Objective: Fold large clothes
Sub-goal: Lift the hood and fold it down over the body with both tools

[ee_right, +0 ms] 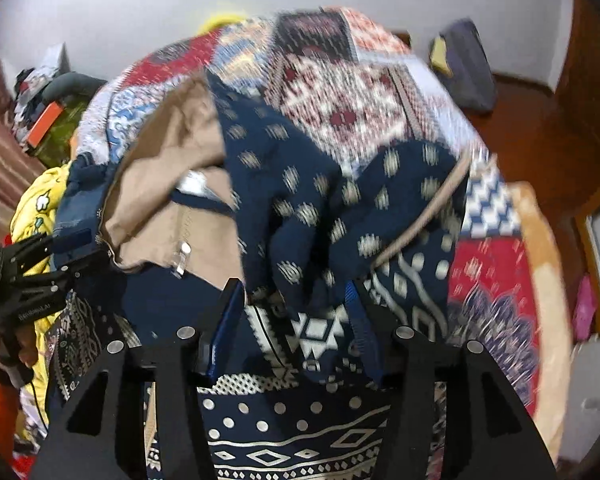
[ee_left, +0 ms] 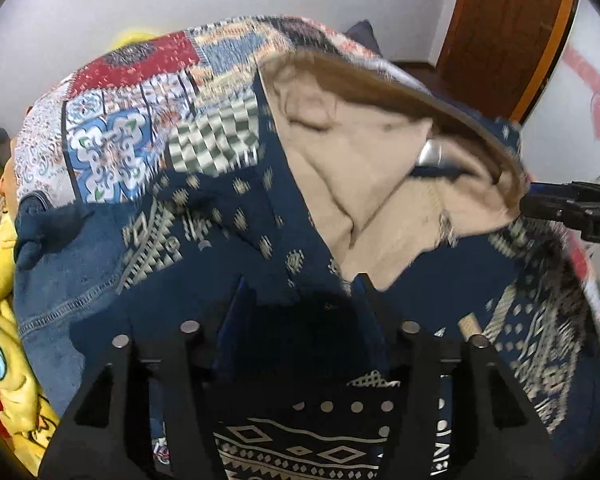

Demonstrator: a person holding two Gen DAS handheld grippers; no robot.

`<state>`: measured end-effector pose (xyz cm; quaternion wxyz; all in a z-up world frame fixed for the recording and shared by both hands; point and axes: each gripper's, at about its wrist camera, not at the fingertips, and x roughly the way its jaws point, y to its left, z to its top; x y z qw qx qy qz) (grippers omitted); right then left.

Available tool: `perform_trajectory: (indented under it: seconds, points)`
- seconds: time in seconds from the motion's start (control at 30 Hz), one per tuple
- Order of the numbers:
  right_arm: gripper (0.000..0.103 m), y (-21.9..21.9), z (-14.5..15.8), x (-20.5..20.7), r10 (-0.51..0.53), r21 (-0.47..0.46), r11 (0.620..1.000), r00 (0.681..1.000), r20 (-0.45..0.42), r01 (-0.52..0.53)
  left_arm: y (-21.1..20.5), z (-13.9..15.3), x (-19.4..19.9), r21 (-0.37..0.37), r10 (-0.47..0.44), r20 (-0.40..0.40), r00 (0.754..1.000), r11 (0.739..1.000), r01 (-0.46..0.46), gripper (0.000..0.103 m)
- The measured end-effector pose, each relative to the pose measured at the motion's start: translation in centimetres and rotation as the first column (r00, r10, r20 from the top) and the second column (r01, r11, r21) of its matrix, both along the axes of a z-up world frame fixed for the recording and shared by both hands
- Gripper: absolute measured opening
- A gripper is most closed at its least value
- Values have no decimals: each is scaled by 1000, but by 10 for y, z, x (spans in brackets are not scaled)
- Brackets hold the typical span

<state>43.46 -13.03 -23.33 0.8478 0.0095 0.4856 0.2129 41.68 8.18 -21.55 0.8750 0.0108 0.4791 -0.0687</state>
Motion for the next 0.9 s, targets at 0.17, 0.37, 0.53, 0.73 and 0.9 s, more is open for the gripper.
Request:
perform_trajectory:
  seconds: [0.17,0.37,0.53,0.73,0.9]
  points:
    - [55,20,23,21,9,13,1000,996,84,-10,13,22,27,-19,46,43,998,999,-45,56]
    - [55,58,7,73,8,-27,1000,998,54,-7,24,13,84,-60,97,19,995,994,-96,56]
    - [55,68,-8,98,-8,-23,1000,999,34,9,28,-9,125,-88,127,-22,992,988,-128,56]
    - [28,73,-27,123,-14,-14,1000,1000,-11,14,32,-26,149,-119,168,-54,984,978,-173,14]
    - [10,61,-11,107,-11,35,999,1000,22,10,17,1,129,-81,119,28,993,990,-116,6]
